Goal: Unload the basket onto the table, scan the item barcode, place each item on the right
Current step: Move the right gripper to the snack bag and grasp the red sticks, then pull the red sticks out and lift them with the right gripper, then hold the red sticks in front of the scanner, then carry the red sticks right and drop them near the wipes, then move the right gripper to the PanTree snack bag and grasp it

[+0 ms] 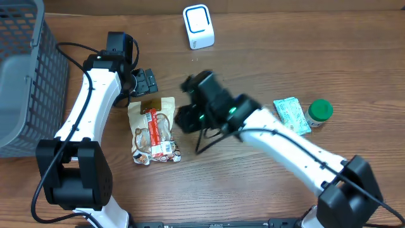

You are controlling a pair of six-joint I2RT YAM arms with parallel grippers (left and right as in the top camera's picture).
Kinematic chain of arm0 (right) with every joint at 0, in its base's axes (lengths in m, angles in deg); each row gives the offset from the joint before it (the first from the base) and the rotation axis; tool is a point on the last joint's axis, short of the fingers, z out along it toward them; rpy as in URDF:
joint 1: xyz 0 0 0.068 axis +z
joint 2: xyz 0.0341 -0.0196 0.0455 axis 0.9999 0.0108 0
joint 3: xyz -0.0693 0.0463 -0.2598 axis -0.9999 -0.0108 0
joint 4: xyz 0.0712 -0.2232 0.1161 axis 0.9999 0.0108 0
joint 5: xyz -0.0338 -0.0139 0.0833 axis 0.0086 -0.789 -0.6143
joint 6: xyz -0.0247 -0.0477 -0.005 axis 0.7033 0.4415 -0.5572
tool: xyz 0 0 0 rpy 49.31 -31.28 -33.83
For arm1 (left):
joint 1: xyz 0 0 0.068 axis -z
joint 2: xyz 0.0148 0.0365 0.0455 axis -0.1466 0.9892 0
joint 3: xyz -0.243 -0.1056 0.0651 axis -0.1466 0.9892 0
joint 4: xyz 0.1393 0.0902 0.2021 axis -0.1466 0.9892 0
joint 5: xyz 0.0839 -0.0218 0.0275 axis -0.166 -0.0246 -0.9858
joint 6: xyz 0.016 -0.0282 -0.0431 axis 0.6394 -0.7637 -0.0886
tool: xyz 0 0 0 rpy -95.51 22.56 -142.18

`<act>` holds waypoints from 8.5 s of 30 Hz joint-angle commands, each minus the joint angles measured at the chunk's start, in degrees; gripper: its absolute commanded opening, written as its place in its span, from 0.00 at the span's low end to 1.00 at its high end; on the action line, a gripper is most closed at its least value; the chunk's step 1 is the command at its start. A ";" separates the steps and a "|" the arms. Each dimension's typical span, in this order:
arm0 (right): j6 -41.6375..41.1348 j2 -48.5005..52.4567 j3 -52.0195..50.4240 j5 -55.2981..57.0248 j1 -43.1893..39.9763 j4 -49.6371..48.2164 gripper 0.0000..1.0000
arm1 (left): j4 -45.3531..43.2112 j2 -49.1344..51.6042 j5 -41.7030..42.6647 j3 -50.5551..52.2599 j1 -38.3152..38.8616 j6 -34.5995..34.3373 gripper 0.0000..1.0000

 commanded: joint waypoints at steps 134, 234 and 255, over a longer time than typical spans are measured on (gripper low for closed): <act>21.64 6.32 32.94 11.50 -16.65 40.70 0.03 | -0.11 -0.66 -0.35 -0.63 0.11 1.07 1.00; -0.02 16.74 11.78 25.64 -27.71 39.39 0.65 | -0.11 -0.66 -0.35 -0.63 0.11 1.07 1.00; 1.03 17.59 11.82 20.90 7.32 0.04 0.71 | -0.11 -0.66 -0.33 -0.63 0.11 1.09 1.00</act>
